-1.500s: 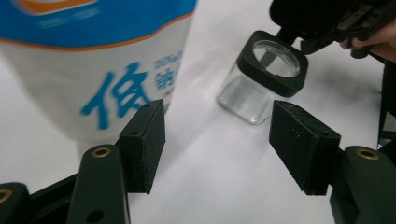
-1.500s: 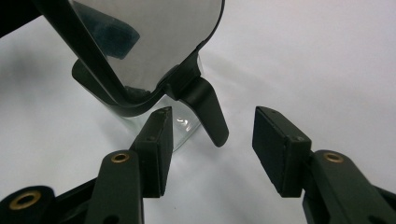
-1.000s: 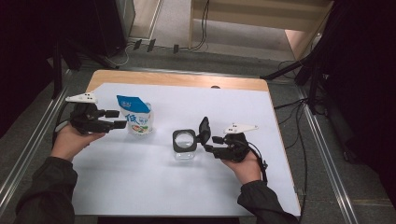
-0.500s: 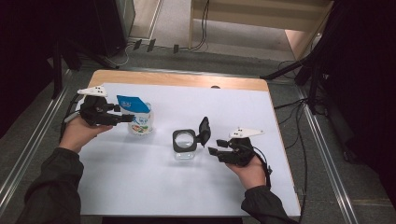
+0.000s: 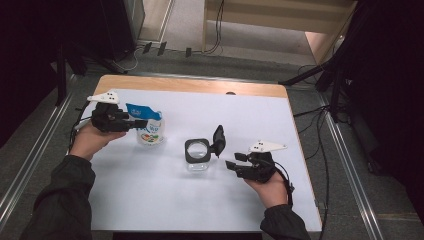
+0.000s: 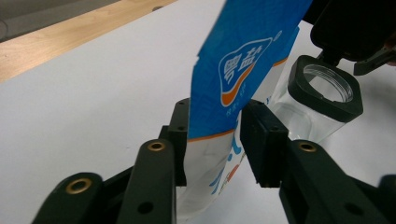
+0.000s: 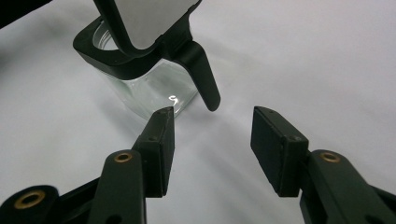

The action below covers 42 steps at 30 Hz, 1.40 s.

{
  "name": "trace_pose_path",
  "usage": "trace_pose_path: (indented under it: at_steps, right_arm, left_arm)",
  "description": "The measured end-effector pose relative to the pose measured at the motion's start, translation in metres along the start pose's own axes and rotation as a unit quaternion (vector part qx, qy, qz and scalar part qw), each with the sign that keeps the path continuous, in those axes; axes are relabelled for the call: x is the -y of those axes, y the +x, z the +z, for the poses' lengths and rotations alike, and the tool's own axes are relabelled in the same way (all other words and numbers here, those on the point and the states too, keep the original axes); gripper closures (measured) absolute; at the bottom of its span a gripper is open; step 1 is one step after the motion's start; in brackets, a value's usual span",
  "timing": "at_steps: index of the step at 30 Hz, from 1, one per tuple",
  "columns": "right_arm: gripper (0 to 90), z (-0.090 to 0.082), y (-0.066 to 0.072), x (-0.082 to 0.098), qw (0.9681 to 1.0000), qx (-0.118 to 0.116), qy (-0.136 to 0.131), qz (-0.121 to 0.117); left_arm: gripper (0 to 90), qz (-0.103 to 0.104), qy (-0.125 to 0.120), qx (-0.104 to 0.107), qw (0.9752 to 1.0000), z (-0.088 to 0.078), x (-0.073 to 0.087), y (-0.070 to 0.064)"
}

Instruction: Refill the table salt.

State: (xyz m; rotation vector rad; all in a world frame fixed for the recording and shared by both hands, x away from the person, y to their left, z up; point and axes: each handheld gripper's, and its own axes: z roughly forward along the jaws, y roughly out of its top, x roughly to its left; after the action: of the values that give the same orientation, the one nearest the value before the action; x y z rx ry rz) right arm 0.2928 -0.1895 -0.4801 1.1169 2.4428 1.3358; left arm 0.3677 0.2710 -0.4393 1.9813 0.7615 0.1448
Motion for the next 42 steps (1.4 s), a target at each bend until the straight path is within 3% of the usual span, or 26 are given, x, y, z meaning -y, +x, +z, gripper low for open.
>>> trace_pose_path:
  at_steps: [2,7,9,10,12,17,21,24,27,28,30,33,42]
  right_arm:
    - [56.0,-0.001,0.001,0.000,0.9999,-0.011,0.001,0.004]
    - [56.6,-0.003,0.006,-0.001,0.9998,-0.019,-0.005,0.005]
    - [56.6,-0.004,0.008,-0.001,0.9998,-0.021,-0.004,0.000]
    - [56.6,-0.004,0.009,-0.002,0.9997,-0.022,-0.004,-0.001]
    - [56.6,-0.004,0.010,-0.002,0.9997,-0.022,-0.004,-0.002]
    - [56.6,-0.004,0.014,-0.002,0.9996,-0.026,-0.007,-0.006]
    - [56.5,-0.002,0.015,-0.002,0.9996,-0.026,-0.002,-0.006]
    - [56.6,-0.001,0.016,-0.003,0.9995,-0.028,-0.001,-0.011]
    - [56.6,-0.002,0.017,-0.003,0.9995,-0.029,-0.001,-0.012]
    - [56.6,-0.002,0.018,-0.003,0.9995,-0.029,-0.003,-0.012]
    - [56.6,-0.003,0.020,-0.003,0.9994,-0.031,-0.006,-0.014]
    - [56.9,-0.004,0.028,-0.004,0.9991,-0.038,-0.011,-0.017]
    - [57.9,-0.004,0.054,-0.008,0.9975,-0.060,-0.016,-0.035]
  left_arm:
    - [74.2,0.013,0.007,-0.020,0.9997,0.000,-0.001,-0.005]
    - [84.4,0.029,0.006,-0.024,0.9993,0.001,-0.003,-0.012]
    - [86.5,0.022,0.010,-0.022,0.9995,0.001,-0.004,-0.015]
    - [89.0,0.005,0.008,-0.018,0.9998,0.001,-0.004,-0.015]
    - [89.9,-0.001,0.009,-0.017,0.9998,0.000,-0.004,-0.015]
    - [90.0,-0.027,0.005,-0.010,0.9996,-0.001,0.000,-0.023]
    - [89.2,-0.015,0.001,-0.004,0.9999,-0.002,0.002,-0.025]
    - [80.3,-0.001,0.002,0.007,1.0000,-0.001,0.002,-0.026]
    - [78.0,0.012,0.022,-0.003,0.9997,0.003,0.004,-0.027]
    - [80.1,0.014,0.018,-0.004,0.9997,0.003,0.004,-0.026]
    - [86.5,0.011,0.015,-0.019,0.9996,0.001,0.003,-0.027]
    - [90.0,-0.004,0.017,-0.018,0.9997,0.000,0.002,-0.026]
    - [90.0,-0.037,0.016,-0.018,0.9990,-0.008,-0.010,-0.035]
